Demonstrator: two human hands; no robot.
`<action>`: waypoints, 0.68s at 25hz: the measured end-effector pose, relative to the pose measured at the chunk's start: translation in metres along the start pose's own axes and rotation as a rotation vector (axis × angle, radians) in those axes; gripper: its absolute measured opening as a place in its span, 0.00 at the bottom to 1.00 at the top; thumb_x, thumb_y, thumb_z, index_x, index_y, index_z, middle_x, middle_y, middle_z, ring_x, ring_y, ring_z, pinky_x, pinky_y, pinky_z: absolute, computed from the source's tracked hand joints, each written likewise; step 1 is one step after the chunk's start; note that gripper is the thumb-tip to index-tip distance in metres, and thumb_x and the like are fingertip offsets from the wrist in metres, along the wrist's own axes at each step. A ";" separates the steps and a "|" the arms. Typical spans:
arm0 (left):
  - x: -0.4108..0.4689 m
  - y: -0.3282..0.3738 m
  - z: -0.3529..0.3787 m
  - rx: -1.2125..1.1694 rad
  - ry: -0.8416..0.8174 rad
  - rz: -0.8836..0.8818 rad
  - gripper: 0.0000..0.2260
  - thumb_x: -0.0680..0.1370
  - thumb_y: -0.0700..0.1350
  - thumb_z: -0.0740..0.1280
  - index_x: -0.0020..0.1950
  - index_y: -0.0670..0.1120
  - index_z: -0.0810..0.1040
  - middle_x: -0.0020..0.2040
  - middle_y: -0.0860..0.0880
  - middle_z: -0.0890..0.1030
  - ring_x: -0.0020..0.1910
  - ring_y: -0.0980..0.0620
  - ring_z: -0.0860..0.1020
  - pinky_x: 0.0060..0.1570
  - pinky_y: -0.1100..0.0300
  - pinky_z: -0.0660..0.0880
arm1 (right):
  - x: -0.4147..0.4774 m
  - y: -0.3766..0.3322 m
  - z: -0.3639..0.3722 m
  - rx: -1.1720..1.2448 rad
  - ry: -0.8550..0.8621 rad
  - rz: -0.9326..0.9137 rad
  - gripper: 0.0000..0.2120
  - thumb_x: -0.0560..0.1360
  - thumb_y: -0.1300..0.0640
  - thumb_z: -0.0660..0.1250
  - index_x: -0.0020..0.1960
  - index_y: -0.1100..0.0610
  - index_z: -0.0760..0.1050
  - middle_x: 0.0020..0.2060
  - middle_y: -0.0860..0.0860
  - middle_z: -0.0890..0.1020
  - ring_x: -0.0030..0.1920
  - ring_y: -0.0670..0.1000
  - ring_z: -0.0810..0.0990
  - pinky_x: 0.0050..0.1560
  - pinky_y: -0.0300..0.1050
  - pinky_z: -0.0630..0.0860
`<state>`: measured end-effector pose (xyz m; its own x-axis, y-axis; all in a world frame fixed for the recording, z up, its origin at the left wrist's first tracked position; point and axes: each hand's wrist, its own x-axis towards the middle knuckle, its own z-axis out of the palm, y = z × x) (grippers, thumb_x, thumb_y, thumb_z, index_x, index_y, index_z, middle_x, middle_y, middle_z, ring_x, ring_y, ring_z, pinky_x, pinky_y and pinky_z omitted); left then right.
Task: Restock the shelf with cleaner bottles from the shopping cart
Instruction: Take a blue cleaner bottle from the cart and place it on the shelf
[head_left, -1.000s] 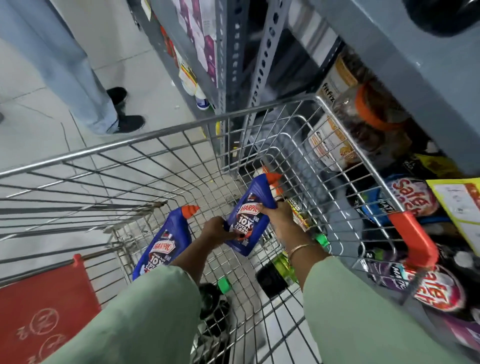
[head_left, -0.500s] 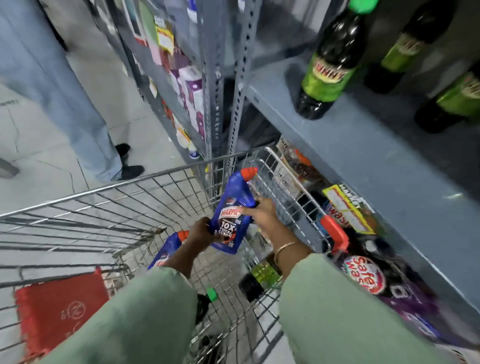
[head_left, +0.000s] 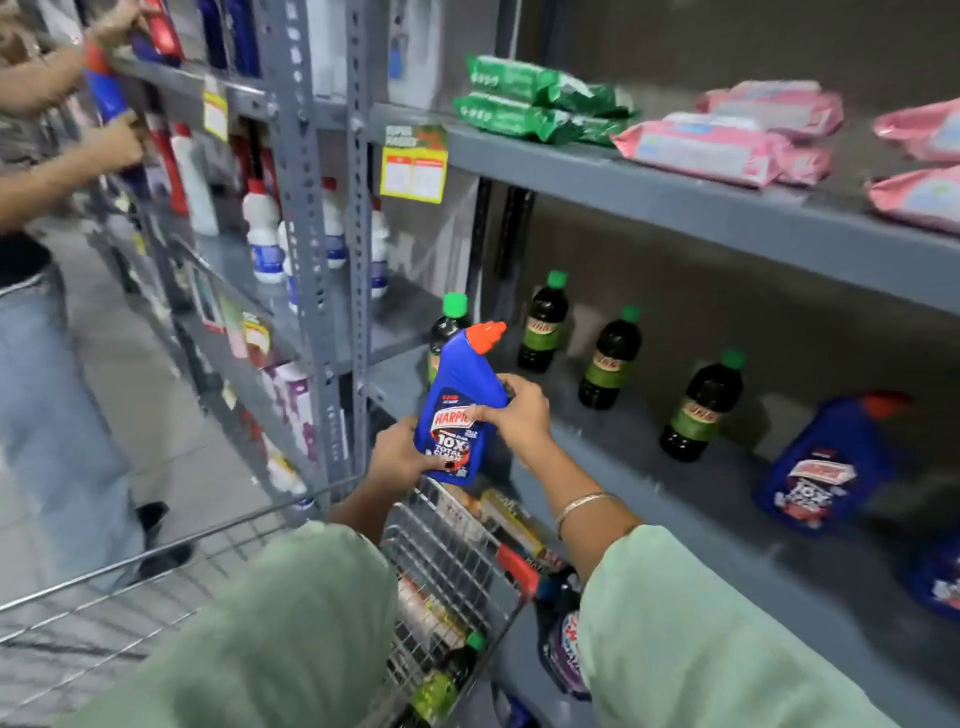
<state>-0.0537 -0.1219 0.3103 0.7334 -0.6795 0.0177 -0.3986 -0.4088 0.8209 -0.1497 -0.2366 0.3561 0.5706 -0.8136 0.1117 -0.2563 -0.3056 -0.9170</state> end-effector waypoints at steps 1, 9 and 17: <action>0.005 0.012 0.008 -0.028 -0.003 0.024 0.24 0.61 0.40 0.79 0.54 0.37 0.76 0.52 0.37 0.83 0.51 0.41 0.80 0.50 0.54 0.74 | 0.003 -0.003 -0.015 -0.017 0.035 -0.010 0.21 0.61 0.65 0.77 0.52 0.63 0.78 0.44 0.54 0.81 0.42 0.51 0.77 0.46 0.45 0.75; 0.006 0.073 0.095 -0.119 -0.181 0.132 0.26 0.61 0.38 0.78 0.56 0.36 0.74 0.54 0.37 0.82 0.51 0.42 0.80 0.52 0.52 0.75 | -0.010 0.019 -0.112 -0.181 0.199 0.031 0.21 0.59 0.63 0.77 0.51 0.60 0.79 0.48 0.59 0.85 0.48 0.58 0.82 0.52 0.54 0.79; -0.057 0.146 0.195 -0.199 -0.429 0.233 0.25 0.60 0.38 0.79 0.54 0.38 0.75 0.52 0.40 0.82 0.47 0.44 0.80 0.47 0.55 0.76 | -0.083 0.046 -0.234 -0.222 0.403 0.161 0.26 0.60 0.62 0.77 0.56 0.62 0.75 0.53 0.57 0.82 0.53 0.59 0.80 0.57 0.54 0.76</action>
<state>-0.2611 -0.2619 0.3176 0.3296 -0.9441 0.0119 -0.3816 -0.1217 0.9163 -0.3916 -0.2995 0.3941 0.1734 -0.9727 0.1545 -0.5020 -0.2222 -0.8358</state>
